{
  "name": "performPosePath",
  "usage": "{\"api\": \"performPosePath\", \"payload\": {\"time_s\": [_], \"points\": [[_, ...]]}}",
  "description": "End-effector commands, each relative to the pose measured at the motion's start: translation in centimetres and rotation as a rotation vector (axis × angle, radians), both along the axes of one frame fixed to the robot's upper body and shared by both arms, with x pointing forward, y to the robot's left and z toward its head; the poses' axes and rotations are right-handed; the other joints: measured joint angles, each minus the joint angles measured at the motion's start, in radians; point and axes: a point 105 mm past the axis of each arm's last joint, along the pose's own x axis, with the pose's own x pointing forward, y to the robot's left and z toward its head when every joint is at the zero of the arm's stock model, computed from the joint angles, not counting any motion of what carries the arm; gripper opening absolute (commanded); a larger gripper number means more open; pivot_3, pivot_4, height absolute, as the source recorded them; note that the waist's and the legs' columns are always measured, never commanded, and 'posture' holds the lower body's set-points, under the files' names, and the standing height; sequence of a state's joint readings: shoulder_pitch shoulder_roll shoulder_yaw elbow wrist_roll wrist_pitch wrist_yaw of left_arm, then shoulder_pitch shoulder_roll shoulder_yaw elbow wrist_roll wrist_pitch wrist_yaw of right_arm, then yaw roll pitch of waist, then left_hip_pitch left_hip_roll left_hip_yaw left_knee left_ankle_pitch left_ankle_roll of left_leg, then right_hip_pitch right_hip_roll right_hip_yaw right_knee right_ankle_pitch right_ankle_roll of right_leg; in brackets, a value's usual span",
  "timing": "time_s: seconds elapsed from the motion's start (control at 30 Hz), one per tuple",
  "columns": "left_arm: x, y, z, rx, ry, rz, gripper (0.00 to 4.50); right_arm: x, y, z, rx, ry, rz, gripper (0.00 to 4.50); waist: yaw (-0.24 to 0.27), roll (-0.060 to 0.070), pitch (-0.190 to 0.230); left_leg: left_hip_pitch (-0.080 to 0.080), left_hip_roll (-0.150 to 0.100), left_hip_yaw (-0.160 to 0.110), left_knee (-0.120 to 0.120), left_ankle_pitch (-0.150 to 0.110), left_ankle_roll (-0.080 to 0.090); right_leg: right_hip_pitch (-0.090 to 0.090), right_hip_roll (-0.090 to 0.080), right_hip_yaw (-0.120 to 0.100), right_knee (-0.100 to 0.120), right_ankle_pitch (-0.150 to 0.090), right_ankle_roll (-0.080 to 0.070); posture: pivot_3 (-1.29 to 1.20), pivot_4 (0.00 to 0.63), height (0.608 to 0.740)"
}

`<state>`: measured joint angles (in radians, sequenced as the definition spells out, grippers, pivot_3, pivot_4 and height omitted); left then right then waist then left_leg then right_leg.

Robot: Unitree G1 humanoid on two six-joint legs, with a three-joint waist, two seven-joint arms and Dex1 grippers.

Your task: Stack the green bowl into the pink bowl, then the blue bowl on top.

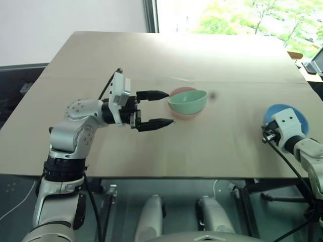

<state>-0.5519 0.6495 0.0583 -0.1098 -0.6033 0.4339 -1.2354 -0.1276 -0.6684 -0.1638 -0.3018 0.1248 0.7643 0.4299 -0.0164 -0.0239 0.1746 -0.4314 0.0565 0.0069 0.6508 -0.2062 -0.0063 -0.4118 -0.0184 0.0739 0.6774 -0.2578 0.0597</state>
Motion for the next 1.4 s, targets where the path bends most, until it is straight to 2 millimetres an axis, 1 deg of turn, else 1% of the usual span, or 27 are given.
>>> {"api": "performPosePath", "payload": {"time_s": [0.03, 0.1, 0.13, 0.17, 0.2, 0.3, 0.4, 0.47, 0.57, 0.63, 0.7, 0.77, 0.8, 0.87, 0.97, 1.17, 1.4], "points": [[-0.6, 0.3, 1.3, -0.024, -0.037, -0.005, 4.5, 0.3, 0.0, 1.2, -0.025, -0.048, 0.014, 0.12, 0.0, 0.0, 0.0, 0.0, 0.0, 0.0, 0.0, 0.0, 0.0, 0.0, 0.0, 0.0, 0.0, 0.0, 0.0, 0.0, 0.15, 0.74], [-0.5, 0.4, 1.2, -0.019, -0.034, 0.005, 4.5, 0.5, 0.3, 1.7, -0.037, -0.065, 0.035, 0.12, 0.0, 0.0, 0.0, 0.0, 0.0, 0.0, 0.0, 0.0, 0.0, 0.0, 0.0, 0.0, 0.0, 0.0, 0.0, 0.0, 0.15, 0.74], [-0.5, 0.5, 1.1, -0.015, -0.037, 0.013, 4.5, 0.6, 0.7, 2.1, -0.038, -0.081, 0.056, 0.12, 0.0, 0.0, 0.0, 0.0, 0.0, 0.0, 0.0, 0.0, 0.0, 0.0, 0.0, 0.0, 0.0, 0.0, 0.0, 0.0, 0.15, 0.74], [-0.5, 0.6, 1.0, -0.014, -0.036, 0.02, 4.5, 0.7, 1.5, 2.8, -0.039, -0.108, 0.106, 0.12, 0.0, 0.0, 0.0, 0.0, 0.0, 0.0, 0.0, 0.0, 0.0, 0.0, 0.0, 0.0, 0.0, 0.0, 0.0, 0.0, 0.15, 0.74], [-0.4, 0.6, 0.9, -0.013, -0.033, 0.026, 4.5, 0.7, 2.5, 3.4, -0.038, -0.138, 0.162, 0.12, -0.001, 0.0, 0.0, 0.0, 0.0, 0.0, 0.0, 0.0, 0.0, 0.0, 0.0, 0.0, 0.0, 0.0, 0.0, 0.0, 0.15, 0.74], [-0.1, 1.0, 0.2, 0.008, -0.031, 0.08, 4.5, 0.8, 6.3, 5.9, 0.025, -0.226, 0.365, 0.12, -0.009, 0.0, 0.0, 0.0, 0.0, 0.0, 0.0, 0.0, 0.0, 0.0, 0.0, 0.0, 0.0, 0.0, 0.0, 0.0, 0.15, 0.74], [0.2, 1.2, -0.8, 0.017, -0.018, 0.133, 4.5, 1.2, 9.3, 8.0, 0.034, -0.278, 0.521, 0.12, -0.021, 0.0, 0.0, 0.0, 0.0, 0.0, -0.001, 0.0, 0.0, 0.0, 0.0, 0.0, 0.0, 0.0, 0.0, 0.0, 0.15, 0.74], [0.3, 1.3, -1.3, 0.011, -0.009, 0.159, 4.5, 1.6, 11.0, 9.4, 0.033, -0.313, 0.599, 0.12, -0.022, 0.0, 0.0, 0.0, 0.001, 0.0, -0.001, 0.0, 0.0, 0.0, 0.0, 0.0, 0.0, 0.0, 0.0, 0.0, 0.15, 0.74], [0.2, 1.3, -1.8, 0.012, -0.009, 0.199, 4.5, 2.7, 15.0, 12.1, 0.055, -0.358, 0.742, 0.12, -0.026, 0.0, 0.0, 0.0, 0.0, 0.0, 0.0, 0.0, 0.0, 0.0, 0.0, 0.0, 0.0, 0.0, 0.0, 0.0, 0.15, 0.74], [0.3, 1.6, -1.7, -0.003, -0.013, 0.238, 4.5, 3.0, 17.5, 12.9, 0.048, -0.36, 0.839, 0.12, -0.025, 0.0, 0.0, 0.0, 0.001, 0.0, 0.0, 0.0, 0.0, -0.001, 0.0, 0.0, 0.001, 0.0, 0.0, 0.0, 0.15, 0.74], [0.2, 2.0, -1.5, -0.028, -0.007, 0.278, 4.5, 3.0, 19.8, 13.3, 0.048, -0.357, 0.931, 0.12, -0.023, 0.0, 0.0, 0.0, 0.001, -0.001, -0.001, 0.0, 0.0, -0.001, 0.0, -0.001, 0.0, 0.0, 0.0, 0.0, 0.15, 0.74], [-0.3, 2.4, -1.8, -0.027, -0.001, 0.304, 4.5, 3.1, 21.6, 13.1, 0.059, -0.341, 0.996, 0.12, -0.022, 0.0, 0.0, -0.001, 0.001, -0.001, -0.002, 0.0, 0.0, -0.001, 0.0, -0.001, -0.001, 0.0, 0.0, 0.0, 0.15, 0.74], [-0.5, 2.6, -2.0, -0.027, 0.002, 0.317, 4.5, 3.2, 22.3, 12.6, 0.066, -0.322, 1.019, 0.12, -0.02, 0.0, 0.0, -0.001, 0.001, -0.001, -0.002, 0.0, 0.0, -0.001, 0.0, -0.001, -0.001, 0.0, 0.0, 0.0, 0.15, 0.74], [-0.9, 2.8, -2.1, -0.027, 0.003, 0.336, 4.5, 3.5, 23.1, 11.6, 0.057, -0.294, 1.046, 0.12, -0.019, 0.0, 0.0, -0.001, 0.0, -0.001, -0.002, 0.0, 0.0, -0.001, -0.001, -0.001, -0.002, 0.0, 0.0, 0.0, 0.15, 0.74], [-1.2, 3.0, -2.1, -0.027, 0.002, 0.361, 4.5, 3.8, 23.7, 10.3, 0.027, -0.267, 1.08, 0.12, -0.013, 0.0, 0.0, -0.001, 0.0, -0.001, -0.001, 0.0, 0.0, -0.001, -0.001, -0.002, -0.001, 0.0, 0.0, 0.0, 0.15, 0.74], [-1.6, 3.4, -1.9, -0.032, 0.004, 0.394, 4.5, 4.1, 24.0, 10.1, 0.007, -0.254, 1.115, 0.12, -0.019, 0.0, 0.001, 0.0, 0.0, -0.001, -0.001, 0.0, 0.0, -0.001, -0.001, -0.002, 0.0, 0.0, 0.0, 0.0, 0.15, 0.74], [-1.7, 3.4, -1.8, -0.03, 0.004, 0.397, 4.5, 4.3, 23.9, 8.7, -0.013, -0.196, 1.136, 0.12, -0.022, 0.0, 0.001, 0.0, 0.0, -0.001, -0.002, 0.0, 0.0, -0.001, -0.001, -0.002, 0.0, 0.0, 0.0, 0.0, 0.15, 0.74]]}}
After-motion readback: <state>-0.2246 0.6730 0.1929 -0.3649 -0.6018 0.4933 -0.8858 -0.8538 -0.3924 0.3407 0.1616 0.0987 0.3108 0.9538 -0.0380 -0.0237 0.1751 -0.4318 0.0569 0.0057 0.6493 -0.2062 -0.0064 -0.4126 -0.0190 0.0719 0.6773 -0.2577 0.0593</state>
